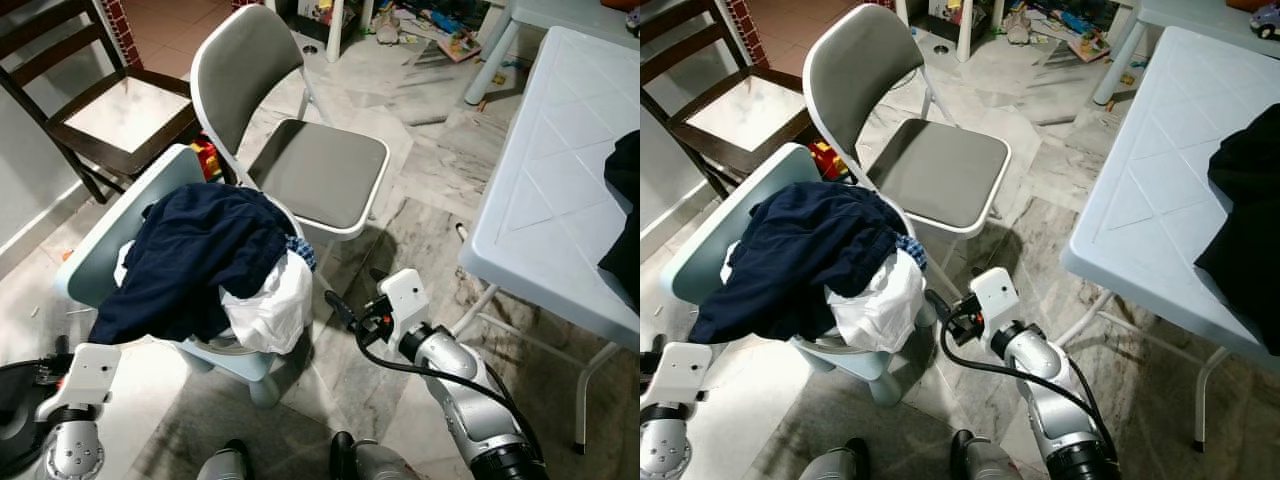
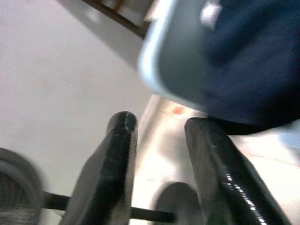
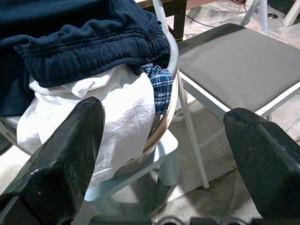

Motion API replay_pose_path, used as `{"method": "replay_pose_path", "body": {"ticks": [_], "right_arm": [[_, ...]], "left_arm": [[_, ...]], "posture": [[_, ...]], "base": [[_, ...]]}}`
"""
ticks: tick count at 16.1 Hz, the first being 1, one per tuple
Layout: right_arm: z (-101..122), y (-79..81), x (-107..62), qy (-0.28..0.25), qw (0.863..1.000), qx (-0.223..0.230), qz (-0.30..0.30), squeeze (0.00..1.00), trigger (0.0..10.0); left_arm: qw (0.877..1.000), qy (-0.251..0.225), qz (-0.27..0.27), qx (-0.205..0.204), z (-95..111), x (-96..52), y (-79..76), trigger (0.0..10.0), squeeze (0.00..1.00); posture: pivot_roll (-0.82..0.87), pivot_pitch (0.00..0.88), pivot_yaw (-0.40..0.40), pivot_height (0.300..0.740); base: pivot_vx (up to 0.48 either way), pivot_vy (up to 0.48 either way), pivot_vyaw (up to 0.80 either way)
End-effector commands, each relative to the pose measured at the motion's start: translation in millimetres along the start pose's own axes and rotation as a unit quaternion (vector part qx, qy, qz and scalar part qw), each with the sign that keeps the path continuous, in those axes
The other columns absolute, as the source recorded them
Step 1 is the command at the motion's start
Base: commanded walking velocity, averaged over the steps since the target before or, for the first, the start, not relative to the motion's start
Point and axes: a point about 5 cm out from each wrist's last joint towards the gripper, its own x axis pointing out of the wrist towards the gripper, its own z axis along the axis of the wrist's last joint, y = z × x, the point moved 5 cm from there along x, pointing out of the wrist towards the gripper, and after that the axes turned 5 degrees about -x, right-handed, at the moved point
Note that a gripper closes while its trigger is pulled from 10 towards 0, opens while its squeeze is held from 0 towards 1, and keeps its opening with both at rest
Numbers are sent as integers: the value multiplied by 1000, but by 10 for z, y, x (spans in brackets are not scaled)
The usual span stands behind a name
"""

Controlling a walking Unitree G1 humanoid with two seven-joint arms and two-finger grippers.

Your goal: Hang hanger

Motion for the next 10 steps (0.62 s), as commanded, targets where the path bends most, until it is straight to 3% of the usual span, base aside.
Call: {"method": "replay_pose_path", "body": {"ticks": [1, 3, 6, 7, 8, 9, 10], "right_arm": [[-45, 16, -17, 6, 1000, -1, 1, 0, 10000], [-48, 22, -21, 6, 1000, -1, 1, 0, 10000], [-55, 36, -26, 7, 1000, -1, 4, 0, 10000], [-55, 44, -24, 7, 1000, -3, 6, 0, 10000], [-51, 48, -22, 6, 1000, -4, 6, 0, 10000], [-48, 48, -22, 6, 1000, -5, 6, 0, 10000], [-47, 47, -22, 6, 1000, -5, 5, 0, 10000]], "left_arm": [[998, -3, 54, 17, -4, 2, 191, 10000, 1000], [993, -49, 103, 10, 244, 12, 347, 10000, 1000], [982, -162, 95, 9, 839, 17, 267, 10000, 1000], [971, -231, 64, 20, 1229, 8, 96, 10000, 1000], [967, -249, 44, 23, 1334, 14, 11, 10000, 1000], [962, -271, -13, 40, 1440, 6, -205, 10000, 1000], [959, -276, -42, 47, 1457, -3, -310, 10000, 1000]], "posture": [[36, 256, -52, 740], [38, 257, -52, 740], [40, 259, -55, 740], [39, 260, -55, 740], [36, 262, -54, 740], [34, 263, -53, 740], [32, 266, -52, 740]], "base": [[0, 0, 0], [0, 0, 0], [0, 0, 0], [0, 0, 0], [0, 0, 0], [0, 0, 0], [0, 0, 0]]}}
